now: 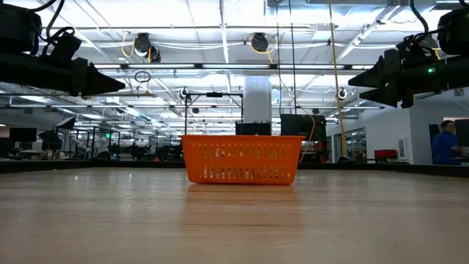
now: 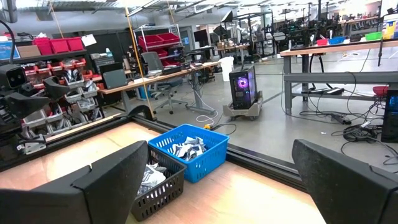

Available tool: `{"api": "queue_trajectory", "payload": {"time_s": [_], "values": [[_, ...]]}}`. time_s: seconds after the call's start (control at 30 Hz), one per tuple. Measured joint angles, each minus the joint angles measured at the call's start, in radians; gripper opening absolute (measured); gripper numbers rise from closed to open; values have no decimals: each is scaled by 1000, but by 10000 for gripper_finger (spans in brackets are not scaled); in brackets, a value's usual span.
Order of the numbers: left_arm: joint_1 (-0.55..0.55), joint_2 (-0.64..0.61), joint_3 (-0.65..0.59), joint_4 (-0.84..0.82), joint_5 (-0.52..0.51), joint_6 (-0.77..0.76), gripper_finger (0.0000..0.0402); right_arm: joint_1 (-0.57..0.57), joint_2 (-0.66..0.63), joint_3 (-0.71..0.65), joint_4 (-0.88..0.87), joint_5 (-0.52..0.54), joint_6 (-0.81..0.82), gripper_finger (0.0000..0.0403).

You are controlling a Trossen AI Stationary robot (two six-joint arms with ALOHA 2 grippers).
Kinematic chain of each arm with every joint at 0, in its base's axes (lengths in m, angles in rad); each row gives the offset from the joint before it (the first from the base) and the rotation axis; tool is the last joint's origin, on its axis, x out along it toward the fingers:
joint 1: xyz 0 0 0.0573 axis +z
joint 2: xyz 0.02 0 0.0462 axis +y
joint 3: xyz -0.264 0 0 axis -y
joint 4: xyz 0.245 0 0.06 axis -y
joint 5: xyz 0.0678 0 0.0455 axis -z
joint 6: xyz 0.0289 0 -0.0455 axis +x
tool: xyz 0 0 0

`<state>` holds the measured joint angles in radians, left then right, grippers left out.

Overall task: Pick & Place First Aid Supplies
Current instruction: Return to Home Position

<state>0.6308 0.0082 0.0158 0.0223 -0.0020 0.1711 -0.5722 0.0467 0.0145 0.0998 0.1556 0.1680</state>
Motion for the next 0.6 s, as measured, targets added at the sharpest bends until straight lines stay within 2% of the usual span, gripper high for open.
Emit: {"api": "queue_trajectory", "payload": {"time_s": [0.23,0.6], "values": [[0,0,0,0,0,0,330,0,0,0,0,0,0,393],[0,0,0,0,0,0,307,0,0,0,0,0,0,393]]}}
